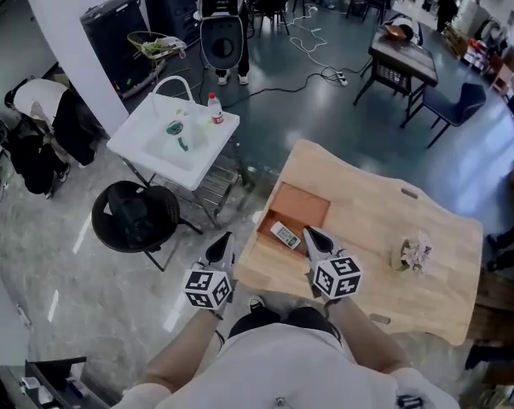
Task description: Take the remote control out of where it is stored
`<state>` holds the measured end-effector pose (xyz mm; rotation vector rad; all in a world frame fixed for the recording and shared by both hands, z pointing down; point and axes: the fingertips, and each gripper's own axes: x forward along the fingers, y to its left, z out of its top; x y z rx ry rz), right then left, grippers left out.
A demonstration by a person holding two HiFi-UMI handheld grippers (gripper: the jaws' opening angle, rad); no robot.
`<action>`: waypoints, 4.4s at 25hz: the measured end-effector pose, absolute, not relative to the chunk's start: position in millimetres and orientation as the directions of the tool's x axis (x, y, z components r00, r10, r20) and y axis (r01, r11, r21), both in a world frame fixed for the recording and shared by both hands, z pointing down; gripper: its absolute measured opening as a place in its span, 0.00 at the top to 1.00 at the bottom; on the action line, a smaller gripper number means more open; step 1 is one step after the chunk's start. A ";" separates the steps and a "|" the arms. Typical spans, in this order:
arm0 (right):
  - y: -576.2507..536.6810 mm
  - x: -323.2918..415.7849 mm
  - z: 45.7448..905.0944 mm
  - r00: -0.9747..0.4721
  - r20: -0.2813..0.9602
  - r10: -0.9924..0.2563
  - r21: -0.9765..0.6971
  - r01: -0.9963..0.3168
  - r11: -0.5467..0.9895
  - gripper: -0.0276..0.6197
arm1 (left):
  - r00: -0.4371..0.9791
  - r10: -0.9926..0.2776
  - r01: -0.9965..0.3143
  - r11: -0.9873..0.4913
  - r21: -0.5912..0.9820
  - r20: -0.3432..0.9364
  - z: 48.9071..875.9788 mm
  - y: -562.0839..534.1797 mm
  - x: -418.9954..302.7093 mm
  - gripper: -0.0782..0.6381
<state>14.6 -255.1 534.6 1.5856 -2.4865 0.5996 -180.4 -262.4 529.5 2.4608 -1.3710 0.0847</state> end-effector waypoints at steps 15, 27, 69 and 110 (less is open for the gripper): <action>-304.2 11.8 545.3 -0.452 0.346 -0.822 -0.256 -0.889 0.381 0.91 | 0.533 -0.824 -0.840 -0.487 0.240 0.194 527.8 -305.9 -179.9 0.89; -335.6 22.2 653.2 -0.473 0.552 -0.687 -0.271 -0.881 0.389 0.91 | 0.501 -0.803 -0.858 -0.415 0.302 0.322 599.0 -318.8 -164.6 0.89; -343.9 4.4 905.9 -0.264 0.939 -0.220 -0.074 -0.781 0.620 0.54 | 0.377 -0.756 -0.897 -0.155 0.414 0.535 729.7 -274.5 -180.7 0.89; -330.7 115.8 492.8 -0.381 0.295 -0.876 -0.153 -0.924 0.350 0.54 | 0.678 -0.724 -0.732 -0.646 0.217 0.130 476.8 -344.5 -30.5 0.89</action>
